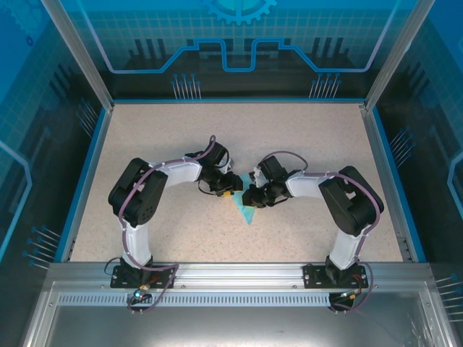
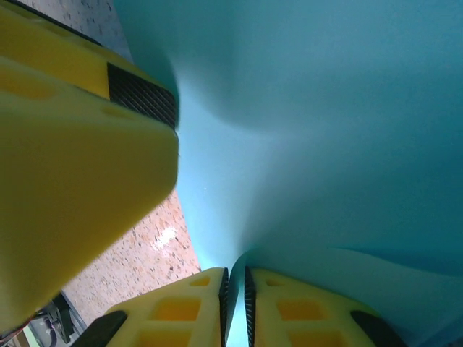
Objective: Fold a paper plane with a square sheet of paper (pick it up from the middle)
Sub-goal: Third fold the triangle at the center of the table.
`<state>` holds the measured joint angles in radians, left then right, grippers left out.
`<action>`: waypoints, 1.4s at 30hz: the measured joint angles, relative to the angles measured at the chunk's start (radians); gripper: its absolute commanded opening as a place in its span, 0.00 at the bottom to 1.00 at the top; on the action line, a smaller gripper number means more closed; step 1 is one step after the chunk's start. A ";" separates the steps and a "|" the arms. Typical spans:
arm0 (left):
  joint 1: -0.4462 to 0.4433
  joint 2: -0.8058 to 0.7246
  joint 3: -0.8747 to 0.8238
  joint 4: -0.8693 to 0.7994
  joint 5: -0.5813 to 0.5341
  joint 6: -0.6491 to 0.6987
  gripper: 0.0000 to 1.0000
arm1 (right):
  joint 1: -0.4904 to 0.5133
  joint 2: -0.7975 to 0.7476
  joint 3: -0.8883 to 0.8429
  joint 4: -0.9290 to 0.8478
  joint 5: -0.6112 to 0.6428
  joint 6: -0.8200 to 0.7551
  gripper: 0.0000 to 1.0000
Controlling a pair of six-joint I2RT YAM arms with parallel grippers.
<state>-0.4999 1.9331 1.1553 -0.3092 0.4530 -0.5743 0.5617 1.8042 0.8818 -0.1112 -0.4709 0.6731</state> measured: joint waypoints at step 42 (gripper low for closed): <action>-0.023 -0.193 -0.158 0.012 -0.015 -0.131 0.30 | 0.010 0.013 -0.005 0.047 -0.008 0.000 0.14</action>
<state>-0.5232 1.7397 0.9974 -0.2970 0.4377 -0.7052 0.5713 1.8175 0.8764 -0.0643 -0.4786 0.6731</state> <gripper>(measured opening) 0.346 0.164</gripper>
